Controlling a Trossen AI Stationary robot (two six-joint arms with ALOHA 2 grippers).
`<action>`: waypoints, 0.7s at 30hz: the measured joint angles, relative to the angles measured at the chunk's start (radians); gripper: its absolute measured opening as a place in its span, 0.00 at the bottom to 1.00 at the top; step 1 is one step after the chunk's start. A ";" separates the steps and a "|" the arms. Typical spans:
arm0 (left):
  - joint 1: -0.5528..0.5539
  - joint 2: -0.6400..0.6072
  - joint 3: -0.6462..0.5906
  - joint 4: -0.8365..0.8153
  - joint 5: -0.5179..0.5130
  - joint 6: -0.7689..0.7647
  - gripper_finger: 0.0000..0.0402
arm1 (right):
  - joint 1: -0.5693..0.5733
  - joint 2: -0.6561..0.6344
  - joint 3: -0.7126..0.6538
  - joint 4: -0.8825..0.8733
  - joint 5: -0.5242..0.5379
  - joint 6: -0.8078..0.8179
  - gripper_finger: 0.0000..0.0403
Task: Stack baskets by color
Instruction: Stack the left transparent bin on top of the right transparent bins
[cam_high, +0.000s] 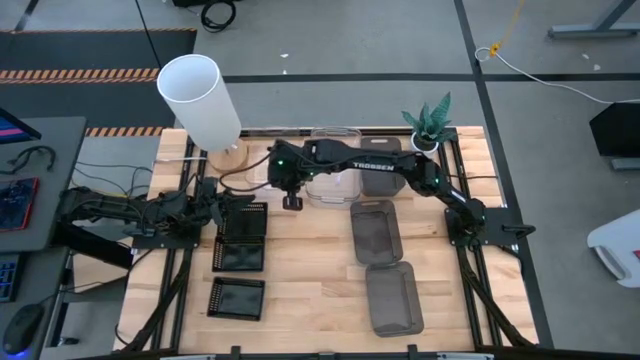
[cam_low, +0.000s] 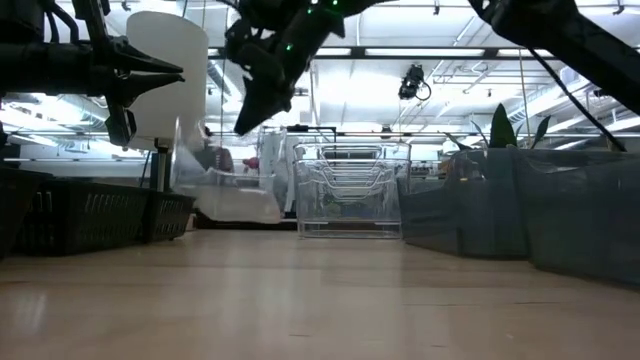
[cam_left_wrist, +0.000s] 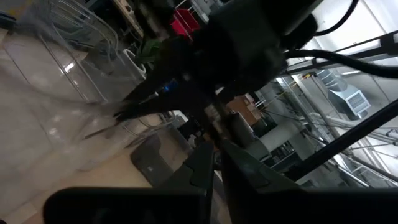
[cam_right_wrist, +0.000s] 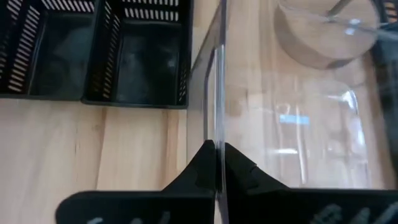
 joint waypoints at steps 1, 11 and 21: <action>0.000 0.000 0.000 0.000 0.000 0.000 0.09 | 0.000 -0.008 0.001 -0.006 0.007 0.000 0.01; 0.000 0.000 0.000 0.001 0.000 0.000 0.08 | 0.005 -0.107 0.006 -0.055 0.087 -0.004 0.01; 0.000 0.000 0.000 0.001 0.000 0.000 0.08 | 0.031 -0.270 0.006 -0.183 0.174 0.023 0.01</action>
